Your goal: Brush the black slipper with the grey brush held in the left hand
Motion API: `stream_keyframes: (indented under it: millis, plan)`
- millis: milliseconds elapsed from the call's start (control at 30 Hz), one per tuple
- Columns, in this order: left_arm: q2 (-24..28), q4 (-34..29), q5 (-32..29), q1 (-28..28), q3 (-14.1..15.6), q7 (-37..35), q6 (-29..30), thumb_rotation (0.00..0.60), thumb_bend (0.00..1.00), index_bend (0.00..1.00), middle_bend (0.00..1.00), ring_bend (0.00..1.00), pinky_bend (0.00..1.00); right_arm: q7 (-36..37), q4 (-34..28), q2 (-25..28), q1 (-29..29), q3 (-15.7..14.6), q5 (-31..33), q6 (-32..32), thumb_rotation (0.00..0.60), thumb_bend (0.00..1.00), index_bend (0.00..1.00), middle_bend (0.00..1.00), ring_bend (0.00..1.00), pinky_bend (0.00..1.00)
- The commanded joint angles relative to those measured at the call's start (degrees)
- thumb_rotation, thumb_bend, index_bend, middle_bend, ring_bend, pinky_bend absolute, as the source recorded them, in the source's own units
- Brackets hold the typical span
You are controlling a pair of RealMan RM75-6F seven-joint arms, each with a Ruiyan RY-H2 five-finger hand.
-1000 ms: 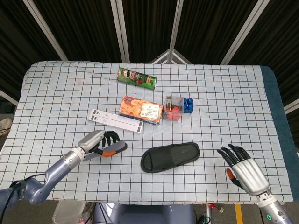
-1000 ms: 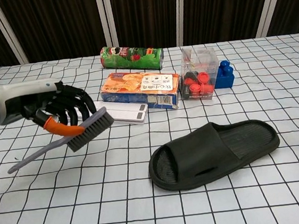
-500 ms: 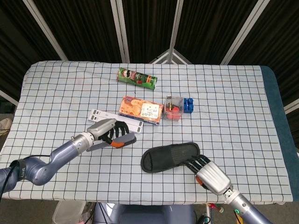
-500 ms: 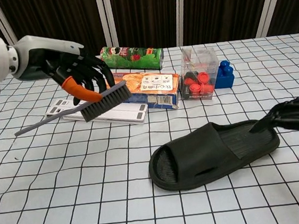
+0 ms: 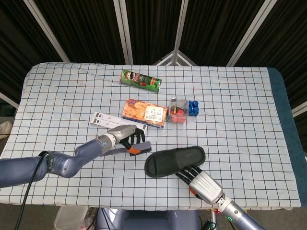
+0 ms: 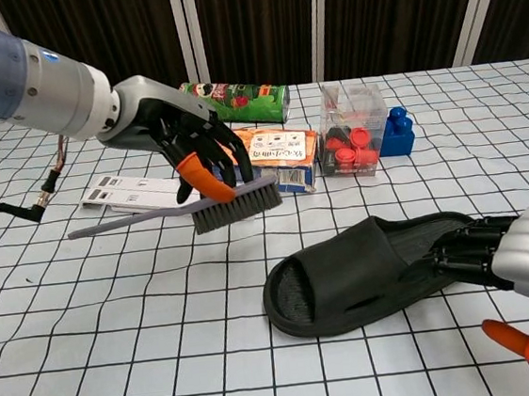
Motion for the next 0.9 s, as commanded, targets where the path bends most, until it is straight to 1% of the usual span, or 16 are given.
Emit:
stream_keyframes:
  millis: [33, 167, 300, 467, 667, 767, 900]
  plan:
    - [-3.1, 0.9, -6.5, -5.9, 4.4, 3.3, 2.4, 0.600, 0.71, 0.52, 0.65, 0.54, 0.56, 0.9, 1.5, -1.4, 0.0, 0.4, 0.6, 1.1, 0.600, 0.60, 0.18, 0.25, 0.19, 0.24]
    - [-5.2, 0.4, -11.1, -9.2, 6.2, 5.1, 4.9, 0.600, 0.71, 0.52, 0.65, 0.54, 0.56, 2.3, 3.7, -3.0, 0.2, 0.4, 1.0, 1.8, 0.600, 0.60, 0.18, 0.25, 0.19, 0.24]
    - [-7.1, 0.7, -13.8, -11.0, 6.5, 6.1, 6.3, 0.600, 0.71, 0.52, 0.65, 0.54, 0.56, 3.1, 5.0, -4.2, 0.9, 0.4, 1.6, 1.3, 0.600, 0.60, 0.18, 0.25, 0.20, 0.24]
    - [-9.2, 1.7, -15.9, -12.5, 6.1, 6.9, 6.8, 0.600, 0.72, 0.52, 0.65, 0.54, 0.56, 3.3, 5.6, -4.7, 1.2, -0.1, 2.0, 1.2, 0.600, 0.60, 0.18, 0.25, 0.20, 0.24]
    - [-9.8, 2.4, -16.8, -12.6, 5.5, 6.9, 6.5, 0.600, 0.72, 0.52, 0.65, 0.54, 0.56, 2.6, 3.8, -2.1, 0.7, 0.2, 1.4, 4.6, 0.600, 0.60, 0.18, 0.25, 0.20, 0.24]
    - [-10.3, 3.6, -17.1, -12.3, 5.0, 6.5, 6.0, 0.600, 0.72, 0.52, 0.66, 0.54, 0.56, 2.2, 3.6, -2.0, 1.1, -0.1, 2.0, 3.5, 0.600, 0.60, 0.18, 0.25, 0.20, 0.24]
    - [-11.1, 5.0, -17.3, -11.8, 3.9, 5.7, 5.3, 0.600, 0.72, 0.52, 0.66, 0.54, 0.56, 2.9, 5.2, -3.7, 1.7, -0.8, 2.9, 1.3, 0.600, 0.60, 0.18, 0.25, 0.20, 0.24]
